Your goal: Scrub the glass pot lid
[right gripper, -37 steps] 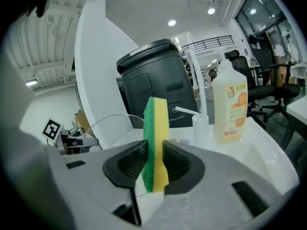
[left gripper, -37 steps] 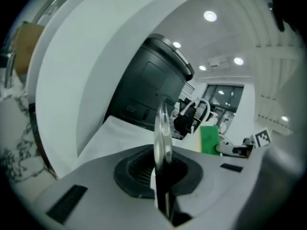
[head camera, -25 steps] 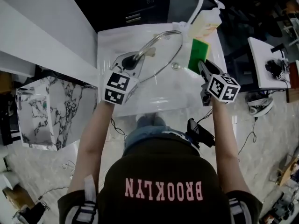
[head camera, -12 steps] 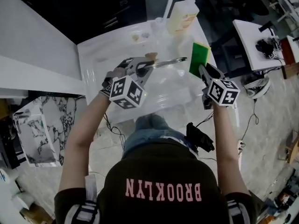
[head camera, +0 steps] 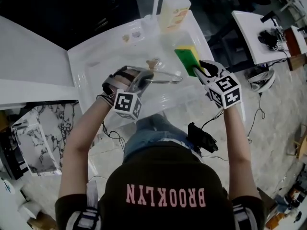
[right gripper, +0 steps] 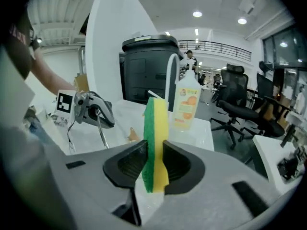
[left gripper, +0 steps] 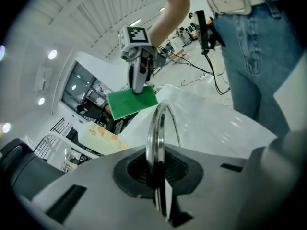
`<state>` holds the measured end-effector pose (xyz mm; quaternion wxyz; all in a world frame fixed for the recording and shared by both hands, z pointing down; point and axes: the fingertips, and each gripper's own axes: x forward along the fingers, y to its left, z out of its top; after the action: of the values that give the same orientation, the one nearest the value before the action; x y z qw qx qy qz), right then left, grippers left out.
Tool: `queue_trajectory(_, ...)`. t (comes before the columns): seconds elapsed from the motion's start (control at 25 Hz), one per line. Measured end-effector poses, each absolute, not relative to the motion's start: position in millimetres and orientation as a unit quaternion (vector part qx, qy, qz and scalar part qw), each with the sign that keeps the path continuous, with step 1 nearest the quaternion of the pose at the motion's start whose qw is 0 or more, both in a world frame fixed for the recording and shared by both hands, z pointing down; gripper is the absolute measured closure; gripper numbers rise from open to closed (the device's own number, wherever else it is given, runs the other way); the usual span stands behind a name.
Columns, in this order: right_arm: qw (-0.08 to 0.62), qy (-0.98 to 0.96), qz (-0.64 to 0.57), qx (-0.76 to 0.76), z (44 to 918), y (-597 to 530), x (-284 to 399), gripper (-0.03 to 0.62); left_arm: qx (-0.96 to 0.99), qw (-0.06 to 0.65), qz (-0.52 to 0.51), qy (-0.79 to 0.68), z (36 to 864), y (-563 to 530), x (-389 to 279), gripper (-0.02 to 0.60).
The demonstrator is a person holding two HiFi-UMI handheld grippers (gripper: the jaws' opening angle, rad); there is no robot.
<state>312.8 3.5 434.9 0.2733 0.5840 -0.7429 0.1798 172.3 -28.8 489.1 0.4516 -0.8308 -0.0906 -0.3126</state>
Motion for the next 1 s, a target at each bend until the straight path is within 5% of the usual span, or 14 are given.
queue_trajectory(1.0,0.384,-0.858,0.263,0.216,473.6,24.1,210.8,0.505,-0.777,0.515,-0.349,-0.094,516.7,-21.0,141.7,0.569)
